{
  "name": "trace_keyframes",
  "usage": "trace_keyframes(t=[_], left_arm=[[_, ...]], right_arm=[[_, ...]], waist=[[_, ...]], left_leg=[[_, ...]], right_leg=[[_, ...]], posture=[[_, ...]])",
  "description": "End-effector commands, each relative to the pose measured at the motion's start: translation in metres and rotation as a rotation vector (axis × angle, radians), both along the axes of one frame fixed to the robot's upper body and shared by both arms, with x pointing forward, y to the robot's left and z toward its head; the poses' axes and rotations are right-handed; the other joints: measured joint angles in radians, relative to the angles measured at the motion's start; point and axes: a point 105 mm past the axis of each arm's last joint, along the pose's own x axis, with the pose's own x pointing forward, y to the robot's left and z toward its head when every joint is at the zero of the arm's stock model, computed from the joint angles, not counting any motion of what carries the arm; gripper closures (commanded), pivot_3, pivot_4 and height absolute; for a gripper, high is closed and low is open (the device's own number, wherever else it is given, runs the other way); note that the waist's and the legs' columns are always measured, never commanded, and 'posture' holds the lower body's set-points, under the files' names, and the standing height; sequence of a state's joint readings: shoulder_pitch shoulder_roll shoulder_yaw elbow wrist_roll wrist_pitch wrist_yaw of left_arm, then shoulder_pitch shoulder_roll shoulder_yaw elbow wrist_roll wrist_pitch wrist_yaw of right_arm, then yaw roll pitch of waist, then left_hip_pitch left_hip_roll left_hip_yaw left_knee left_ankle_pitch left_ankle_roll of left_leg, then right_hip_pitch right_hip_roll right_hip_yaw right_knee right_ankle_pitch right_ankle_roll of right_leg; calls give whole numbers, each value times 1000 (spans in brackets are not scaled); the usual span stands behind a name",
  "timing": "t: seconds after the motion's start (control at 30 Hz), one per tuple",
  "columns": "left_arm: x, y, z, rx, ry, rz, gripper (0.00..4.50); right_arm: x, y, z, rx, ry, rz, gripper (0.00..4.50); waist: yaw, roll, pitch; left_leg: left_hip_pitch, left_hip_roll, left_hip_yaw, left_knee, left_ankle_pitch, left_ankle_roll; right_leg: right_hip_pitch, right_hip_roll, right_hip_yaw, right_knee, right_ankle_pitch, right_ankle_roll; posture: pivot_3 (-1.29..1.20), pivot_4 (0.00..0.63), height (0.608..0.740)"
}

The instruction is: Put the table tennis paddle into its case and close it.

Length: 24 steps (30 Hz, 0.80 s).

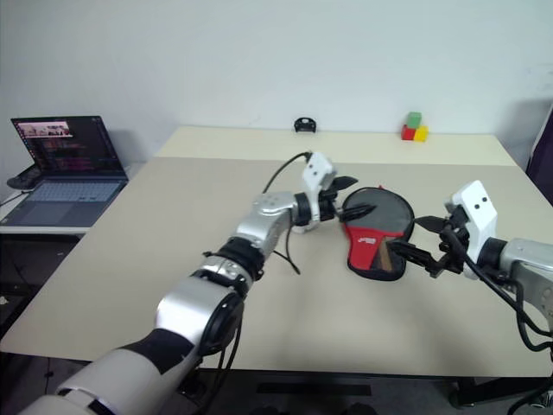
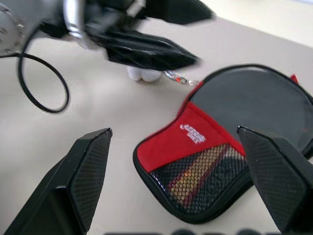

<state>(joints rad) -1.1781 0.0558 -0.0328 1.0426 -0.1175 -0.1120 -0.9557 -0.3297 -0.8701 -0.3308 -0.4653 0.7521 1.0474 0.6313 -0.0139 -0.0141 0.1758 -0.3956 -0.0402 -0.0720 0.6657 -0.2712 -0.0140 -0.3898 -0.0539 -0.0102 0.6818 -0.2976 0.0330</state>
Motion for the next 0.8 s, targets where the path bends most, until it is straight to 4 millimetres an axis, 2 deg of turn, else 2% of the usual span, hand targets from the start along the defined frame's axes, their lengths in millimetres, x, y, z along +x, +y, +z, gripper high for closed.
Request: trace_keyframes(t=[0.03,0.07,0.17,0.27,0.33,0.5,0.8], left_arm=[[-11,32,10,-24,-56,-57,0],[-14,46,7,-20,-50,-52,0],[-23,71,3,-16,-29,-30,0],[-25,101,4,-28,-12,67,0],[-28,112,7,-47,-3,102,0],[-47,122,29,-154,15,104,0],[-56,128,27,-100,4,136,0]], right_arm=[[14,-3,-7,6,0,-56,17],[20,-4,-11,5,6,-74,17],[32,-7,-17,13,14,-110,17],[50,-6,-24,26,17,-142,17],[60,-8,-28,36,22,-167,17],[87,-19,-42,59,49,-271,17],[113,-37,-64,26,70,-387,17]], waist=[[-5,0,0],[-9,0,0],[-13,0,0],[-13,0,0],[-13,0,0],[-10,0,0],[-16,0,0]], left_leg=[[0,0,0,0,0,0],[0,0,0,0,0,0],[-1,0,-1,1,1,-1],[-2,0,-2,1,0,-1],[-2,0,-3,2,0,-1],[-2,0,-3,2,1,-1],[-1,0,-2,2,1,-1]], right_leg=[[0,0,0,0,0,0],[0,0,0,0,0,0],[0,0,2,0,0,0],[0,0,2,0,0,0],[0,0,1,0,0,0],[0,-1,1,0,0,0],[0,0,2,0,0,0]], posture=[[0,150,740],[0,150,740],[0,150,740],[0,150,740],[0,150,740],[0,150,740],[0,150,740]])
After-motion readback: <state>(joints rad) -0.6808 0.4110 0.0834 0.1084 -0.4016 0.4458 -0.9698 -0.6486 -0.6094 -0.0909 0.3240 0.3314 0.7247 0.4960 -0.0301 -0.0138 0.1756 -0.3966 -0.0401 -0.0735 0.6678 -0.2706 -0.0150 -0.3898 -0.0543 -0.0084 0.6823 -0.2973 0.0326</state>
